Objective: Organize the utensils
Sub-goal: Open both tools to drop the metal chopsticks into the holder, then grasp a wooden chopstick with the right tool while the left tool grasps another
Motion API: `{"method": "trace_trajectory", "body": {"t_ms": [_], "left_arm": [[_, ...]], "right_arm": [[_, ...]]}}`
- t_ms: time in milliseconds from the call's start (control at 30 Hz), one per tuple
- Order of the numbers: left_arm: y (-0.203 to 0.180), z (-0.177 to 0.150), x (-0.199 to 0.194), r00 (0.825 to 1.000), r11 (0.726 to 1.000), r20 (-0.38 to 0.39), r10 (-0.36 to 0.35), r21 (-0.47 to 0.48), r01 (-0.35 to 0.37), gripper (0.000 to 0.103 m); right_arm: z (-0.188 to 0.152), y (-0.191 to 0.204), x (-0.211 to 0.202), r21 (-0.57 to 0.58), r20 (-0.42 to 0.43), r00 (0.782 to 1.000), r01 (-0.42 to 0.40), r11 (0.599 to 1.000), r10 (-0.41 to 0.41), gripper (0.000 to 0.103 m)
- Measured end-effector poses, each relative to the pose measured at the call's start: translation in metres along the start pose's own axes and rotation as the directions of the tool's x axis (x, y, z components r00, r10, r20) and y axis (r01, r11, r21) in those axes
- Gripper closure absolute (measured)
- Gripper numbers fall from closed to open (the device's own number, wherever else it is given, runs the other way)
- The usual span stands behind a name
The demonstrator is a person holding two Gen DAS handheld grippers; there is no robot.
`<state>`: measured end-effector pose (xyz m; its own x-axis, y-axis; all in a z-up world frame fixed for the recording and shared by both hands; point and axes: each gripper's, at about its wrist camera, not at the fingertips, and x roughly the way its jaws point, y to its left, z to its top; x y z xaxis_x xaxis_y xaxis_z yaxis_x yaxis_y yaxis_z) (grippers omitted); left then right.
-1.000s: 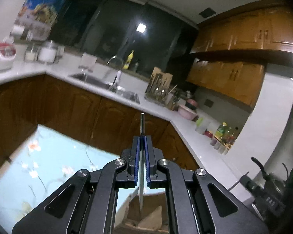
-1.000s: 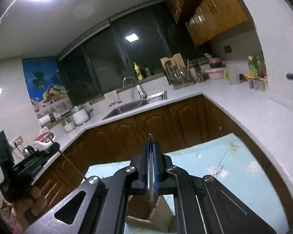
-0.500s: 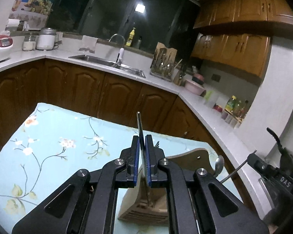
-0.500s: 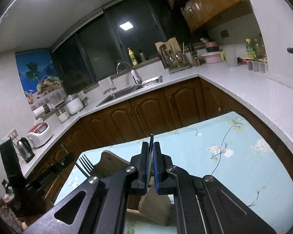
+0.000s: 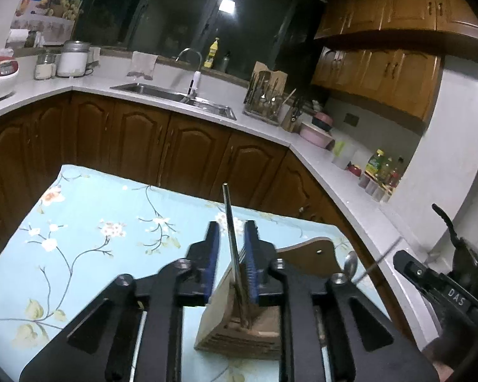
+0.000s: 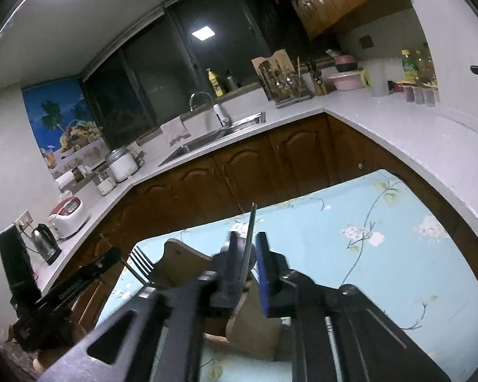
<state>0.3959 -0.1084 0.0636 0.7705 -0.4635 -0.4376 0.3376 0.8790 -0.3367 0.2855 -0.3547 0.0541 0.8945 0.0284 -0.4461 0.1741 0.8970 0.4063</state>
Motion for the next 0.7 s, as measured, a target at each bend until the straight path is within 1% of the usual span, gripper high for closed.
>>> {"method": "trace_trajectory", "body": {"t_ms": [33,67,100,133,167,200,267,300,367,500,633,700], "left_arm": [[0.0,0.0,-0.006,1.0,1.0,0.006,-0.005,-0.004,0.005,0.071],[0.002,0.001,-0.016,1.0,1.0,0.023,-0.013,-0.011,0.013,0.067],[0.002,0.001,-0.022,0.999,1.0,0.032,-0.012,-0.014,0.012,0.06],[0.004,0.002,-0.033,0.999,1.0,0.046,-0.004,-0.023,0.005,0.044],[0.007,0.002,-0.043,0.998,0.999,0.056,0.004,-0.041,-0.001,0.034],[0.012,0.001,-0.054,0.998,0.998,0.069,0.009,-0.063,-0.005,0.022],[0.02,-0.005,-0.079,0.995,0.996,0.101,0.015,-0.085,-0.007,0.017],[0.023,-0.008,-0.088,0.995,0.996,0.098,0.028,-0.082,-0.02,0.012],[0.028,-0.019,-0.105,0.994,0.997,0.098,0.051,-0.07,-0.045,0.011],[0.032,-0.042,-0.132,0.994,0.996,0.074,0.083,-0.029,-0.081,0.009],[0.038,-0.068,-0.165,0.994,0.995,0.044,0.098,-0.004,-0.098,0.007],[0.04,-0.077,-0.176,0.993,0.994,0.035,0.111,-0.01,-0.11,0.006]], "right_arm": [[0.0,0.0,-0.002,0.009,0.003,1.0,-0.004,1.0,0.004,0.053],[0.0,-0.003,-0.006,0.025,0.01,1.0,-0.016,1.0,0.016,0.036],[0.0,-0.005,-0.013,0.038,0.025,0.999,-0.033,0.999,0.032,0.033],[0.0,-0.006,-0.02,0.048,0.036,0.999,-0.042,0.998,0.041,0.033],[-0.001,-0.007,-0.025,0.054,0.039,0.998,-0.045,0.998,0.043,0.03],[-0.002,-0.008,-0.032,0.062,0.045,0.998,-0.054,0.997,0.051,0.025],[-0.006,-0.01,-0.049,0.074,0.057,0.996,-0.076,0.994,0.072,0.019],[-0.008,-0.011,-0.057,0.077,0.064,0.995,-0.082,0.994,0.077,0.015],[-0.014,-0.011,-0.075,0.075,0.08,0.993,-0.091,0.993,0.085,0.01],[-0.031,-0.009,-0.109,0.055,0.086,0.992,-0.093,0.994,0.089,0.007],[-0.051,-0.006,-0.14,0.007,0.08,0.995,-0.06,0.998,0.06,0.004],[-0.064,-0.006,-0.157,-0.011,0.085,0.996,-0.033,0.999,0.034,0.002]]}}
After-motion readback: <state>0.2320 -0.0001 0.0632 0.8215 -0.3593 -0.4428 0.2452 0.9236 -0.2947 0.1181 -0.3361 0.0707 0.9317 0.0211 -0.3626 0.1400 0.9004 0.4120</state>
